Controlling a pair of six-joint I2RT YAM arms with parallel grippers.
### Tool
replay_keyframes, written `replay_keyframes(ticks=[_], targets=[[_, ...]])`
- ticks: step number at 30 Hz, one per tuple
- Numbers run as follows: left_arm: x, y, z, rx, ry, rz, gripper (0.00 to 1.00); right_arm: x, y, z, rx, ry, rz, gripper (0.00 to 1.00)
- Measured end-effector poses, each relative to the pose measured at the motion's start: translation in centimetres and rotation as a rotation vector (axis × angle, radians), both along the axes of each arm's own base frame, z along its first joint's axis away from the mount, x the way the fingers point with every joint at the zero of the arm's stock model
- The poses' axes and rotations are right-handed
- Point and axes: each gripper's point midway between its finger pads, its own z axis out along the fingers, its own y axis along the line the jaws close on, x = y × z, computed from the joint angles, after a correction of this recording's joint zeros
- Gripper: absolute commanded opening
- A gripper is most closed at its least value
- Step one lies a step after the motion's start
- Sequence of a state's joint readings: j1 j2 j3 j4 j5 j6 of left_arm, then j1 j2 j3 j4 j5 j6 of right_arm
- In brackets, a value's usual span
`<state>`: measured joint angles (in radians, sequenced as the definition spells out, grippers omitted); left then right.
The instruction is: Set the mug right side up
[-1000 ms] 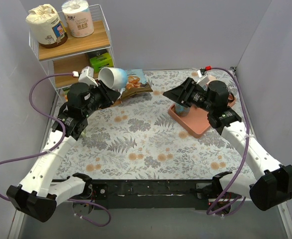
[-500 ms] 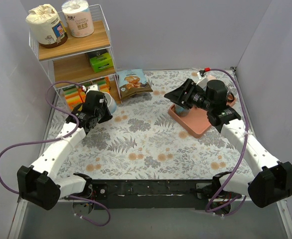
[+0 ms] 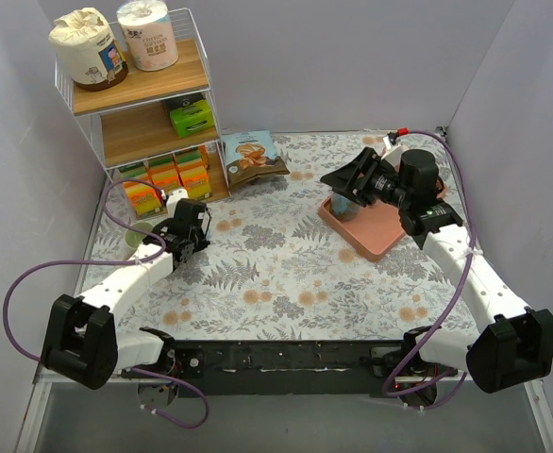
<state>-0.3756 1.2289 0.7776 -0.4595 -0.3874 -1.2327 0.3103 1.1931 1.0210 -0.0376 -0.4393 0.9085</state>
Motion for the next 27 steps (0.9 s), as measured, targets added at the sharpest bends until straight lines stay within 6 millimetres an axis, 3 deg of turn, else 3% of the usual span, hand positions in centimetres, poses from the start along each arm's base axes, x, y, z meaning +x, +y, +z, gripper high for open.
replay_keyframes(ticks=[7,12,17,20,22,27], targets=[[-0.4,2.0,-3.3,0.066,-0.029,0.021,0.0,0.0,-0.5,-0.2,0.002,0.015,0.0,0.68],[0.9,2.7,-2.6,0.07,-0.091,0.054,0.01,0.2,-1.0,-0.2,0.004,0.017,-0.005,0.68],[1.4,3.4,-3.5,0.083,-0.092,0.081,0.17,0.4,-1.4,-0.2,0.005,0.016,-0.011,0.68],[1.7,3.6,-4.0,0.093,-0.088,0.096,0.31,0.5,-1.6,-0.2,0.007,0.017,-0.014,0.68],[1.8,3.5,-4.0,0.088,-0.093,0.102,0.46,0.6,-1.8,-0.2,0.008,0.017,-0.016,0.68],[1.8,3.6,-3.7,0.073,-0.123,0.117,0.66,0.5,-2.1,-0.1,0.011,0.014,-0.023,0.68]])
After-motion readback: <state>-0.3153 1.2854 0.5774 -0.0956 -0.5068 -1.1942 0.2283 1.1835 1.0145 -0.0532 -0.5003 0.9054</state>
